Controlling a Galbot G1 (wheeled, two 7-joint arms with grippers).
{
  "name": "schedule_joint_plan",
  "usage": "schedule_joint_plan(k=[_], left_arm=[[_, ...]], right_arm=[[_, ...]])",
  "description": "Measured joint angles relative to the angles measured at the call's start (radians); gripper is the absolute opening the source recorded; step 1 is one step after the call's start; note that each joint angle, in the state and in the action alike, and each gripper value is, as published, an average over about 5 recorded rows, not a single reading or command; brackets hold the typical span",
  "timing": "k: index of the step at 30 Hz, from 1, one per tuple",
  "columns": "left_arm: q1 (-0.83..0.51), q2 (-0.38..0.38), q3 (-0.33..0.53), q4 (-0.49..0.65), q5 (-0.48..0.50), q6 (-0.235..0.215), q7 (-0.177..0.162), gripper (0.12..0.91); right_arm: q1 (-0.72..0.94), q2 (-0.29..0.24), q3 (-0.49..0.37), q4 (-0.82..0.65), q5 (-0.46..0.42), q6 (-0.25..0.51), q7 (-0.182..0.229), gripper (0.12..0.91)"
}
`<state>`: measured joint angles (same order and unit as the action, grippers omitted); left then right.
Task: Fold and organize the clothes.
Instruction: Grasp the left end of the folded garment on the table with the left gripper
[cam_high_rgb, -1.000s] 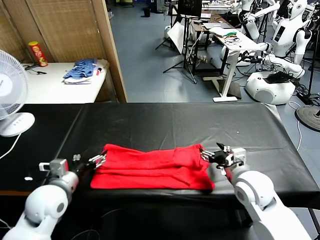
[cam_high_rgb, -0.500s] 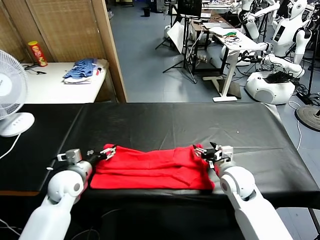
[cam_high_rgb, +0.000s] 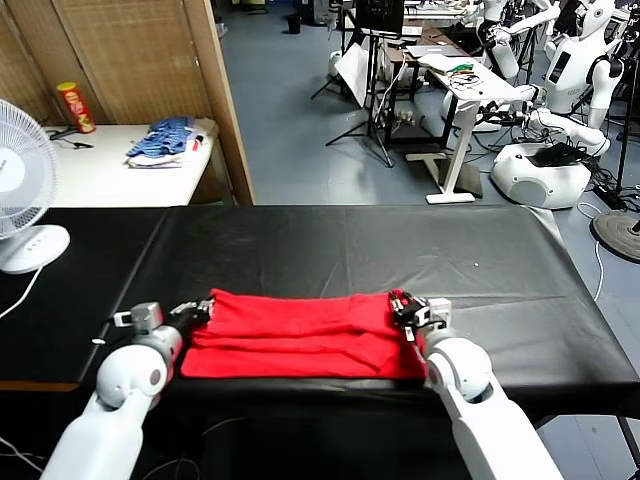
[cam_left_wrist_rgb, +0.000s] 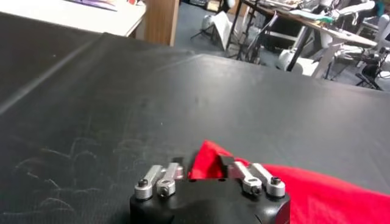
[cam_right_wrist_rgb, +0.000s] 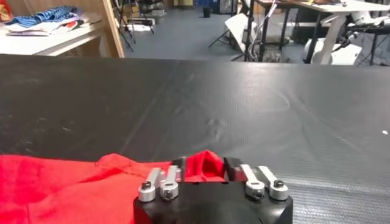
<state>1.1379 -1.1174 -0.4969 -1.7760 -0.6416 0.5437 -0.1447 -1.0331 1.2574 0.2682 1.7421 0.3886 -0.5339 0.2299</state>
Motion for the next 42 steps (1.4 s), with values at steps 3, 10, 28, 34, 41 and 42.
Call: schedule_joint_plan(k=[3, 10, 28, 34, 41, 42], left_arm=[[0.006, -0.008, 0.002, -0.002, 0.063, -0.019, 0.000, 0.126], [0.019, -0.011, -0.001, -0.027, 0.095, -0.018, 0.012, 0.204], [0.097, 0.007, -0.091, -0.138, -0.050, 0.005, -0.023, 0.798], [0.180, -0.038, -0.113, -0.192, -0.017, -0.013, -0.017, 0.798], [0.265, -0.119, -0.112, -0.204, 0.052, -0.041, 0.012, 0.795], [0.272, -0.129, -0.111, -0.204, 0.057, -0.042, 0.014, 0.793]], right_arm=[[-0.004, 0.001, -0.001, -0.001, -0.002, 0.010, -0.011, 0.133], [-0.027, -0.027, 0.016, 0.032, 0.011, 0.009, -0.066, 0.225], [-0.146, -0.077, 0.077, 0.216, 0.048, 0.003, -0.073, 0.798], [-0.153, -0.081, 0.070, 0.245, 0.053, 0.001, -0.074, 0.798], [-0.155, -0.089, 0.062, 0.256, 0.059, 0.001, -0.075, 0.798], [-0.155, -0.089, 0.060, 0.256, 0.059, 0.001, -0.075, 0.798]])
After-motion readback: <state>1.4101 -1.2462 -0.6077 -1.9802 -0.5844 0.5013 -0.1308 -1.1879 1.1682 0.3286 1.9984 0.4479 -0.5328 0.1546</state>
